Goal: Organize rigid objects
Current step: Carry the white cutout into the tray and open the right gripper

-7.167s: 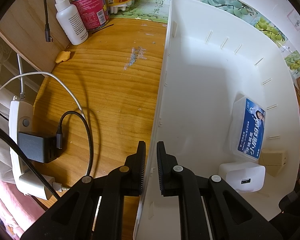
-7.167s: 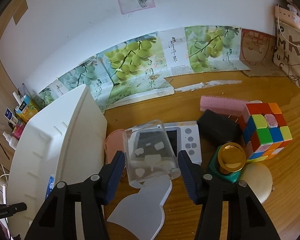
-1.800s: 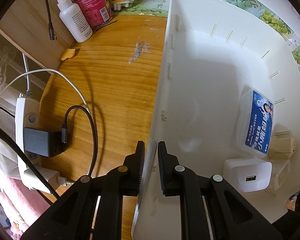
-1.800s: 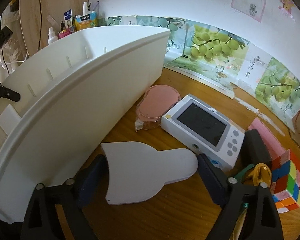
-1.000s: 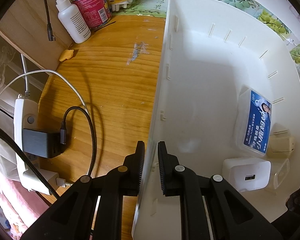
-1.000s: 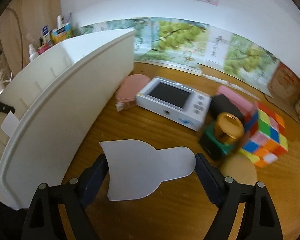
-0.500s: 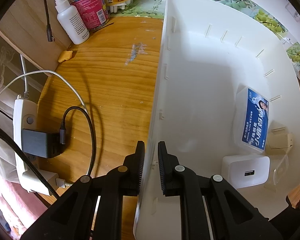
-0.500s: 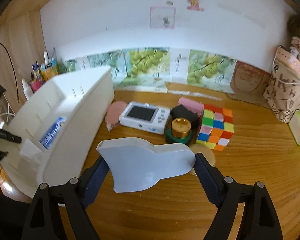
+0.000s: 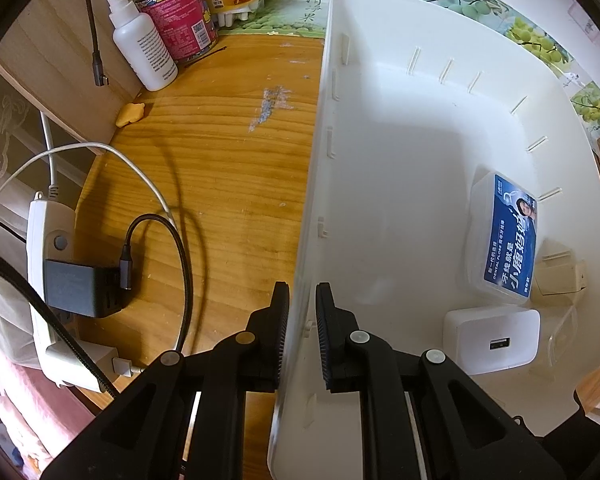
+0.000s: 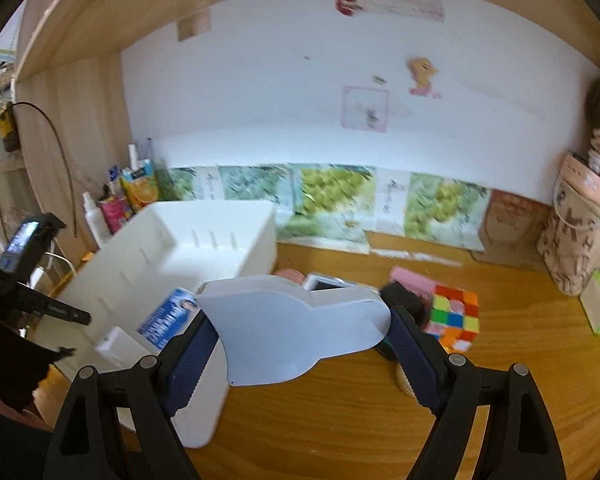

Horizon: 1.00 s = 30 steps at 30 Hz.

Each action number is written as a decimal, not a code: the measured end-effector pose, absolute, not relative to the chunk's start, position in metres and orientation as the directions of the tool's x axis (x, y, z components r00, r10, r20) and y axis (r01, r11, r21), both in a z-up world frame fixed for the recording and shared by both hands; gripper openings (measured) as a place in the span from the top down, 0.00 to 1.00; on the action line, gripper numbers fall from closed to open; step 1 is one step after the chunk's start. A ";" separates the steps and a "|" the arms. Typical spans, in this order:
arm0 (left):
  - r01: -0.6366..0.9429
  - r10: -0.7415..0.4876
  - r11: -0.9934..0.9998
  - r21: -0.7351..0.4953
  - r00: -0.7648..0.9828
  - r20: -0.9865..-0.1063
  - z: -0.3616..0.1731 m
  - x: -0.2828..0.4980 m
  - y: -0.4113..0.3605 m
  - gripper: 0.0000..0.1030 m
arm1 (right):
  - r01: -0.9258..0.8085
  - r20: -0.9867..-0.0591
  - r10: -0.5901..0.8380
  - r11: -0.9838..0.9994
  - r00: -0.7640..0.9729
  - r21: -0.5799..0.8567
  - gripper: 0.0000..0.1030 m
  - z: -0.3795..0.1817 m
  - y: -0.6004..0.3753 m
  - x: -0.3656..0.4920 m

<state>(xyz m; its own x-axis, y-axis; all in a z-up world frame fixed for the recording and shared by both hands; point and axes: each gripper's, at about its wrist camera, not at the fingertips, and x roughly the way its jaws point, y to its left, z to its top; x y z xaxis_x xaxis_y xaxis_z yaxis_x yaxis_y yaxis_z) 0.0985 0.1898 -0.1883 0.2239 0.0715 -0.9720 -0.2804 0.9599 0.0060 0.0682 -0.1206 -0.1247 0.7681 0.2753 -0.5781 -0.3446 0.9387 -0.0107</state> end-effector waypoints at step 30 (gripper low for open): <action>-0.260 0.032 0.965 -0.028 0.221 -0.975 -0.198 0.104 0.191 0.83 | -0.574 -0.632 0.449 0.819 0.632 0.009 0.14 -0.121 -0.020 0.066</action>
<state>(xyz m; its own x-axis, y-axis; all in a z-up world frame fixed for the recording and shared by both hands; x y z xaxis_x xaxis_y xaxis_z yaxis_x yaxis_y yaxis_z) 0.1040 0.1905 -0.1985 0.2211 0.0317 -0.9747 -0.2605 0.9651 -0.0276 0.0663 -0.0197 -0.1209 0.6316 0.4491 -0.6319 -0.5738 0.8190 0.0086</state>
